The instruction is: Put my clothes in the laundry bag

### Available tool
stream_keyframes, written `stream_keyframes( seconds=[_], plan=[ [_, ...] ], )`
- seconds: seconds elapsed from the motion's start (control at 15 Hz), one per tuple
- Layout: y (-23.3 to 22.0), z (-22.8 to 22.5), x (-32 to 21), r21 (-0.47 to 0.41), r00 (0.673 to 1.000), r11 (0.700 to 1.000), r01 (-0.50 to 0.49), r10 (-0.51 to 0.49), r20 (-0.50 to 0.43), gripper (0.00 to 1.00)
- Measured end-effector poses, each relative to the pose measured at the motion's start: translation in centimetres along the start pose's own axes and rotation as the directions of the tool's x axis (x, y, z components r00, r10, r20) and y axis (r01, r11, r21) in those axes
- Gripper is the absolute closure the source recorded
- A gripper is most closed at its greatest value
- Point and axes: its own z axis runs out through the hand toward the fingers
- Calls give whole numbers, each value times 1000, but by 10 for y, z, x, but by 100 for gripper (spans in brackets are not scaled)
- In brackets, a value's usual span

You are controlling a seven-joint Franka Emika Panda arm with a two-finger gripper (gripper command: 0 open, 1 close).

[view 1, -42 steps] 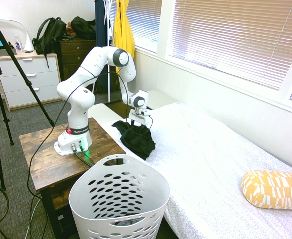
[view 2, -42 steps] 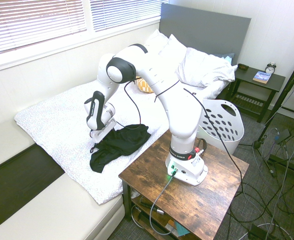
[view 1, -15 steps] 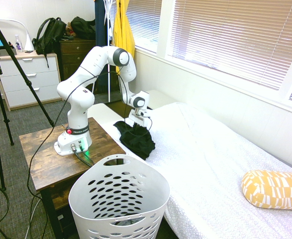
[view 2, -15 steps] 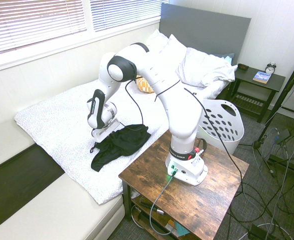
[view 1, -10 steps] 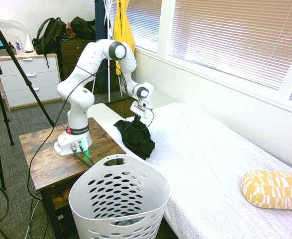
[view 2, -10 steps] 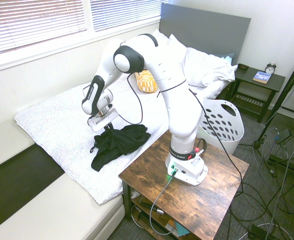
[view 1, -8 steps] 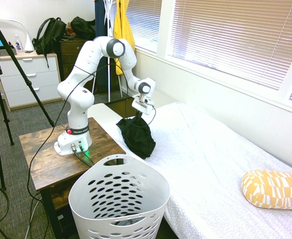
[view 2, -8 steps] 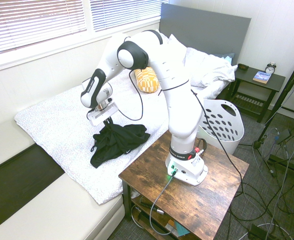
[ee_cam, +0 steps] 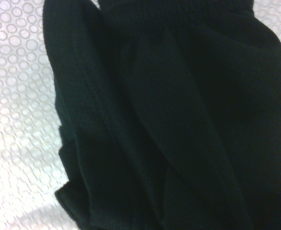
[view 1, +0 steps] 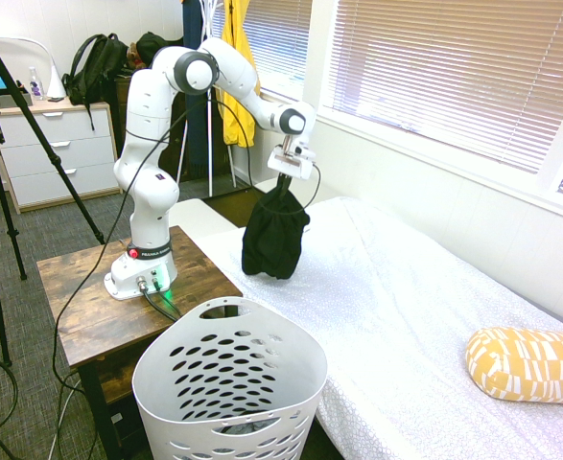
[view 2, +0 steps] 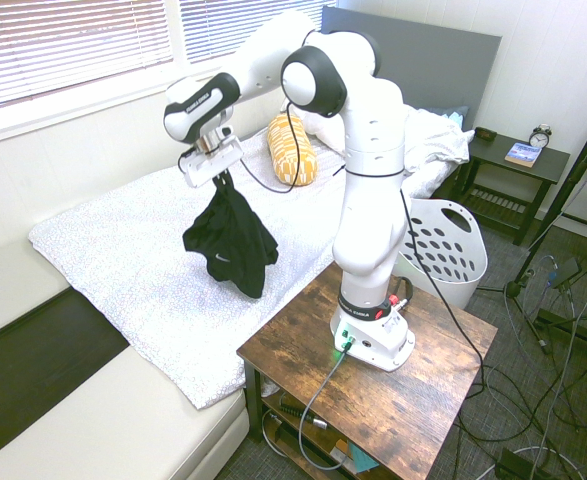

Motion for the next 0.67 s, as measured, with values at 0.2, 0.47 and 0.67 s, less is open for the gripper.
stream_keyframes(
  seconds=[0.2, 0.47, 0.67],
  plan=[
    [73, -43, -17, -82, 999, 996, 34, -35, -7, 100],
    [178, -64, -24, -236, 1000, 972, 17, -14, 17, 100],
    [263, -60, -24, -360, 995, 933, 32, 5, 102, 100]
  ],
)
